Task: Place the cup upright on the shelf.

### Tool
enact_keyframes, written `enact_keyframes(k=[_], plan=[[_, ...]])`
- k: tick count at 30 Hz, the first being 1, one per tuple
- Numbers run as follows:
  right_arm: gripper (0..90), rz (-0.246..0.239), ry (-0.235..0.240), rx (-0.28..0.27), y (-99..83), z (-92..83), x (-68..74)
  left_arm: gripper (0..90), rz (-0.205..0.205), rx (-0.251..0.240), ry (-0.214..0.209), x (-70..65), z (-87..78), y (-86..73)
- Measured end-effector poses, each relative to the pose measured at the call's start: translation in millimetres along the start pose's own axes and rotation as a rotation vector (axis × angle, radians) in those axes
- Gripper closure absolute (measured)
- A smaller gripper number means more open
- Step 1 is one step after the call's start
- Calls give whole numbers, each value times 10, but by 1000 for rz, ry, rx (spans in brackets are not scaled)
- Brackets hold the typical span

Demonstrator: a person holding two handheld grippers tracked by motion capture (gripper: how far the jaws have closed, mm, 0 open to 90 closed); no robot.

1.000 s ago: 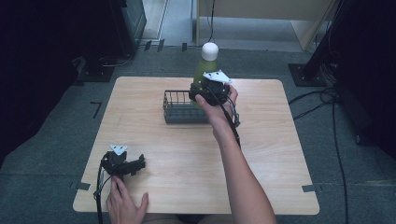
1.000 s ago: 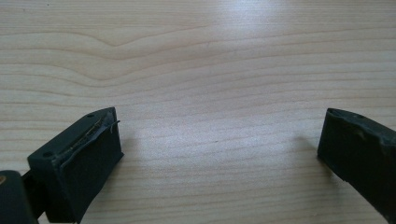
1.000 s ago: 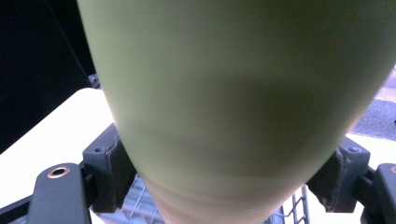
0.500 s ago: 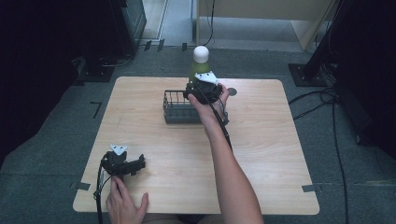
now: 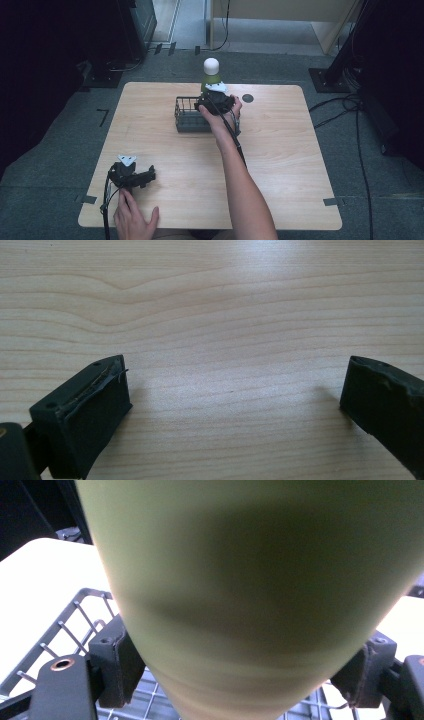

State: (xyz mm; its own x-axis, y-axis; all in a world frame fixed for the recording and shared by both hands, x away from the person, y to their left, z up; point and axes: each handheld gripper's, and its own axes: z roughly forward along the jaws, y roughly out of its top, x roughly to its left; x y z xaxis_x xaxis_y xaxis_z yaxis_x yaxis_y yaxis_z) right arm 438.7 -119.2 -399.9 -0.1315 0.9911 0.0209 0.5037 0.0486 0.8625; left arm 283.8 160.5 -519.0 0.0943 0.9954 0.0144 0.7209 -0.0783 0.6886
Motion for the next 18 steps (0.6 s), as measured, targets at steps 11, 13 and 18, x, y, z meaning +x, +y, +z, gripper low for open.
enact_keyframes(k=[11, 13, 18], plan=[[177, 14, 77, 39, -74, 48, -119, 0, 0, -1, 0, 0, 1, 0], [165, 4, 85, 36, -108, 47, -135, 0, 0, -1, 0, 0, 1, 0], [148, -2, 104, 36, -174, 33, -177, 0, 0, 0, 0, 0, 0, 0]])
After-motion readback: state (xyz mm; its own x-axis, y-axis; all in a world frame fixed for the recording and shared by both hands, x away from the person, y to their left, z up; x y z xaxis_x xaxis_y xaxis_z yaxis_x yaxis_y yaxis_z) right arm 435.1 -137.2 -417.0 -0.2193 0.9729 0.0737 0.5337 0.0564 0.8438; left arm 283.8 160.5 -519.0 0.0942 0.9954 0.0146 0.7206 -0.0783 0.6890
